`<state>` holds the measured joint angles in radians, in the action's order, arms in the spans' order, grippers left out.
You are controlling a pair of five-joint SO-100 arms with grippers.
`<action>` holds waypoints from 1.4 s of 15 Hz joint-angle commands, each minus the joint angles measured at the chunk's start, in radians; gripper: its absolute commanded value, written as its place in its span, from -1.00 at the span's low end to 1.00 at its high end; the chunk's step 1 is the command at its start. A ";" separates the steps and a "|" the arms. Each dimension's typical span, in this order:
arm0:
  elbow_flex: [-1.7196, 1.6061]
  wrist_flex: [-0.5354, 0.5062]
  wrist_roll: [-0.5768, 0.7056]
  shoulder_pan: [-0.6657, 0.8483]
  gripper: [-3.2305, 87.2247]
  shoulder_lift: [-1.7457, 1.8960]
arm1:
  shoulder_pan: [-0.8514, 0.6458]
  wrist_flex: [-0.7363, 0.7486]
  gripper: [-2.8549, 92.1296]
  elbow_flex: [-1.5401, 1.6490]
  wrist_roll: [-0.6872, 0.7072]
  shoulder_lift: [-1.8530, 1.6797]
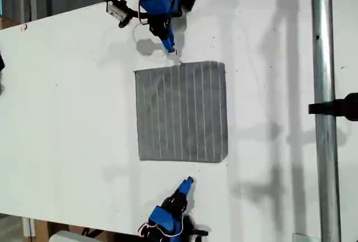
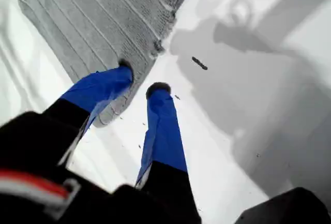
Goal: Grasp corners of a towel and fold twice.
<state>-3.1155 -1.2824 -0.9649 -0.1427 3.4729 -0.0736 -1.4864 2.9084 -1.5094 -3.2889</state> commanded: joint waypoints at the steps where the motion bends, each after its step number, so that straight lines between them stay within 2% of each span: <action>1: -0.005 0.002 -0.433 0.316 -0.97 0.005 | 0.138 0.089 -0.94 -0.044 -0.009 -0.006; 6: -0.005 0.002 -0.433 0.321 -0.97 0.005 | 0.150 0.080 -0.94 -0.051 -0.009 -0.006; 8: -0.006 0.002 -0.434 0.321 -0.97 0.005 | 0.189 0.140 -0.94 -0.160 0.021 0.106; 10: -0.006 0.002 -0.433 0.322 -0.97 0.005 | 0.255 0.207 -0.94 -0.456 0.083 0.557; 13: -0.006 0.000 -0.431 0.321 -0.97 0.005 | 0.368 0.057 -0.94 -1.071 0.179 1.226; 15: -0.006 0.000 -0.430 0.321 -0.97 0.005 | 0.446 -0.031 -0.94 -1.278 0.179 1.462; 16: -0.006 0.000 -0.428 0.322 -0.97 0.005 | 0.466 -0.017 -0.92 -1.298 0.176 1.505; 18: -0.006 0.000 -0.426 0.324 -0.97 0.005 | 0.500 0.031 -0.39 -1.304 0.164 1.543; 20: -0.006 0.002 -0.423 0.324 -0.97 0.005 | 0.503 0.044 -0.23 -1.287 0.173 1.548; 21: -0.006 0.002 -0.423 0.324 -0.97 0.005 | 0.499 0.057 -0.06 -1.282 0.193 1.555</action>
<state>-3.1186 -1.2824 -1.3898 0.1672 3.4729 0.4203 -1.4496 1.6797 -1.3315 -1.7303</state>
